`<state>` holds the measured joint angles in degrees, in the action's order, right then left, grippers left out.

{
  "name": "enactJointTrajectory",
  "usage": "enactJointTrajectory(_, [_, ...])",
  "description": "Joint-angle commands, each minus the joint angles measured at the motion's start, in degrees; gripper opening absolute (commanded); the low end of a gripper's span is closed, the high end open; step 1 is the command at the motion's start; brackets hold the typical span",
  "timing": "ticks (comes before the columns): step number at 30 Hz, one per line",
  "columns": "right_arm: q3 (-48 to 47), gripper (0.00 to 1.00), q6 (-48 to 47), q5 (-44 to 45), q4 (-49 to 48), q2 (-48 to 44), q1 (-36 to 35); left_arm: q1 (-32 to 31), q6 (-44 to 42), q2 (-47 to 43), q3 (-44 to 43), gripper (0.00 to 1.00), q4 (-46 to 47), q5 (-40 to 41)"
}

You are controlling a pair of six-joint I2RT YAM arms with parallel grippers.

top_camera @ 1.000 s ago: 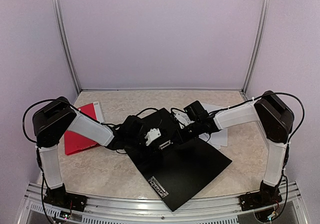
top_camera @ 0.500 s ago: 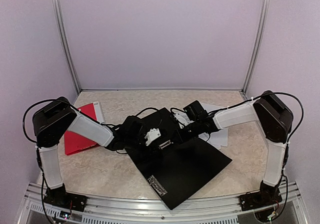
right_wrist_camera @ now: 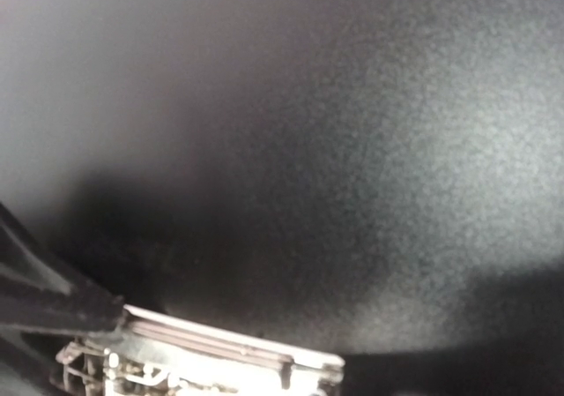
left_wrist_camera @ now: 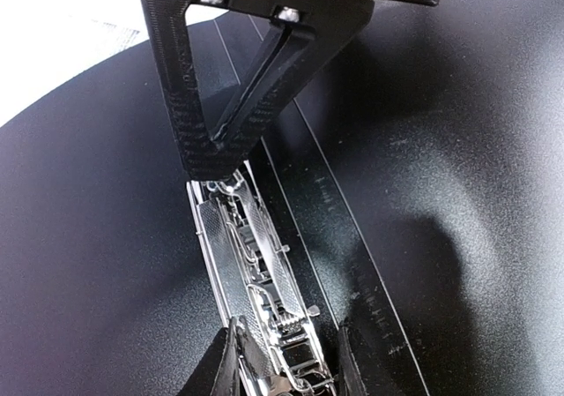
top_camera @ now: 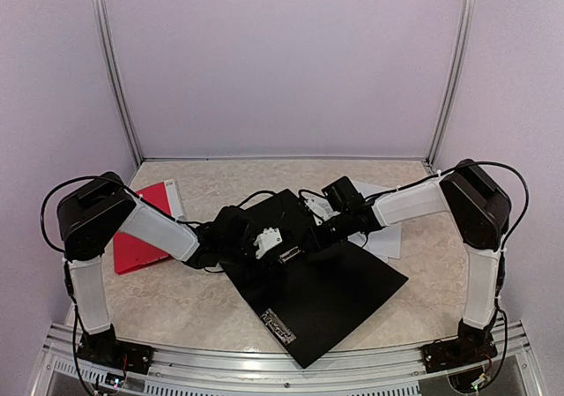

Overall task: Put the files into the folder
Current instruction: Open the spring clip on the folder.

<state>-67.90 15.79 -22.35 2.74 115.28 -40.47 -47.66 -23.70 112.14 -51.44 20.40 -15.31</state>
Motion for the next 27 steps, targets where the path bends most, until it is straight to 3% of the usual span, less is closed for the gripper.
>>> enactJointTrajectory(1, [-0.6, 0.0, -1.3, 0.6, 0.3, 1.8, 0.0, -1.6, -4.2, 2.8, 1.9, 0.16, -6.1, -3.7])
enactJointTrajectory(11, [0.1, 0.0, -1.7, -2.0, -2.6, 0.2, 0.0, -2.1, -4.9, 3.0, 1.8, 0.16, -6.5, -4.4])
enactJointTrajectory(17, [1.2, 0.0, -1.4, -1.7, -1.8, -1.8, -0.1, -2.1, -4.1, 3.1, 1.4, 0.18, -6.3, -0.9])
enactJointTrajectory(22, [3.7, 0.0, -0.5, -0.4, -0.6, -6.3, -0.7, -1.9, -1.7, 2.5, 1.0, 0.25, -5.1, 2.2])
enactJointTrajectory(27, [4.8, 0.0, 0.0, 1.1, 0.7, -9.1, -2.3, -2.1, 1.2, 0.6, 0.4, 0.41, -3.5, 4.6])
